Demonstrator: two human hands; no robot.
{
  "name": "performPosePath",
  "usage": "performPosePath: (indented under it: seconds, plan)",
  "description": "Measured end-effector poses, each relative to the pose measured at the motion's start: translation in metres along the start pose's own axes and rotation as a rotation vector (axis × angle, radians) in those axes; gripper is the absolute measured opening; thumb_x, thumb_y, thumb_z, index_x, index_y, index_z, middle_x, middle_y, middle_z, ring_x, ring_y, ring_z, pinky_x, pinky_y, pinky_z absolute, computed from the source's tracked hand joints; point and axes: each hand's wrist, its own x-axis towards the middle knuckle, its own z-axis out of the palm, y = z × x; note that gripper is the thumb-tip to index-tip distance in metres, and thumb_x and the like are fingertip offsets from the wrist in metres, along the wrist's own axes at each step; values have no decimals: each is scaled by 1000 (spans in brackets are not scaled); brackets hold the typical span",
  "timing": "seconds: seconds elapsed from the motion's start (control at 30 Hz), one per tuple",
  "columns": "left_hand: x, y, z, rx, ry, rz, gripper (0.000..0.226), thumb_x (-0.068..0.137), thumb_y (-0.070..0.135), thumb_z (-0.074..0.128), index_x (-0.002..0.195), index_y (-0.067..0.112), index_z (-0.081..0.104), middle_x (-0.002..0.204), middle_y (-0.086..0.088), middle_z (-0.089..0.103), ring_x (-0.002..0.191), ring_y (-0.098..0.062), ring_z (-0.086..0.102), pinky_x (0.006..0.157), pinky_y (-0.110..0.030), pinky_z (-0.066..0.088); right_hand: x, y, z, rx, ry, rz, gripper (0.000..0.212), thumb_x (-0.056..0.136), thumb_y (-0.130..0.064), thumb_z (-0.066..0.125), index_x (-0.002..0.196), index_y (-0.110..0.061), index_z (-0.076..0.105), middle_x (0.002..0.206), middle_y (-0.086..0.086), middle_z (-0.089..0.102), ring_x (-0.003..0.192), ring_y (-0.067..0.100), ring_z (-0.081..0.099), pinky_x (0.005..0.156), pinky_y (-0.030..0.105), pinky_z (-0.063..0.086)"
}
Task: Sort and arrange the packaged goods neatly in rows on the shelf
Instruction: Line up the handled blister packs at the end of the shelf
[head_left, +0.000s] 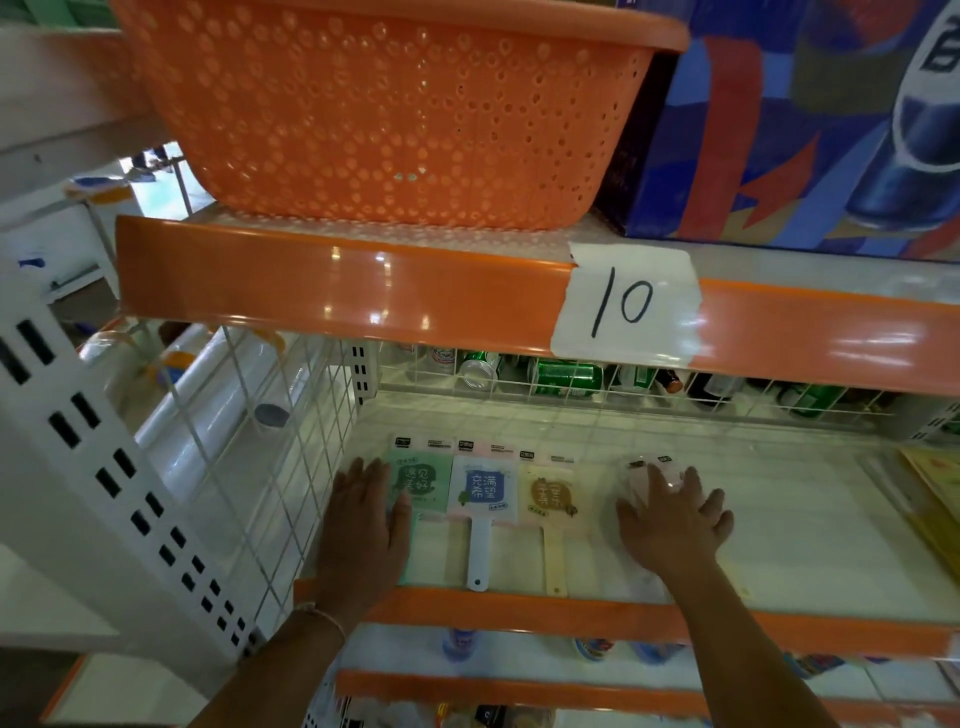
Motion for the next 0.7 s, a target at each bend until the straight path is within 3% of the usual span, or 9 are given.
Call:
performPosePath:
  seconds: [0.17,0.27,0.37,0.5,0.7]
  plan:
    - [-5,44,6,-53,-17,140,72,93,54,17,143,8,40,151,-12,37,141,-13,12,117,-33,9,2,7,-4,-26,17,21,59,92,-55,42,145,-33,31,153,9,26,136,36,30,114,52,16]
    - [-8,68,15,-35,-117,214,71,94,56,10,149,15,29,157,-2,25,143,-6,1,116,-24,-3,2,6,-4,-12,37,17,54,92,-48,43,143,-32,35,152,6,31,137,33,31,114,50,18]
    - [-11,77,27,-4,-174,261,74,92,57,5,151,16,23,159,3,18,144,-4,-5,115,-20,-11,5,11,-8,-16,5,40,60,90,-55,45,145,-33,32,153,8,28,140,34,26,114,49,17]
    - [-14,77,39,-31,-188,304,72,95,58,11,150,15,27,157,0,25,147,-7,2,120,-26,-2,9,17,-14,-6,-20,42,64,87,-59,48,145,-34,33,150,7,34,132,34,39,112,47,23]
    - [-18,80,46,-117,-161,289,75,95,60,8,145,14,39,154,-2,33,147,-11,11,120,-30,9,8,12,-24,89,21,22,59,86,-56,55,139,-36,41,148,4,34,128,35,37,104,46,32]
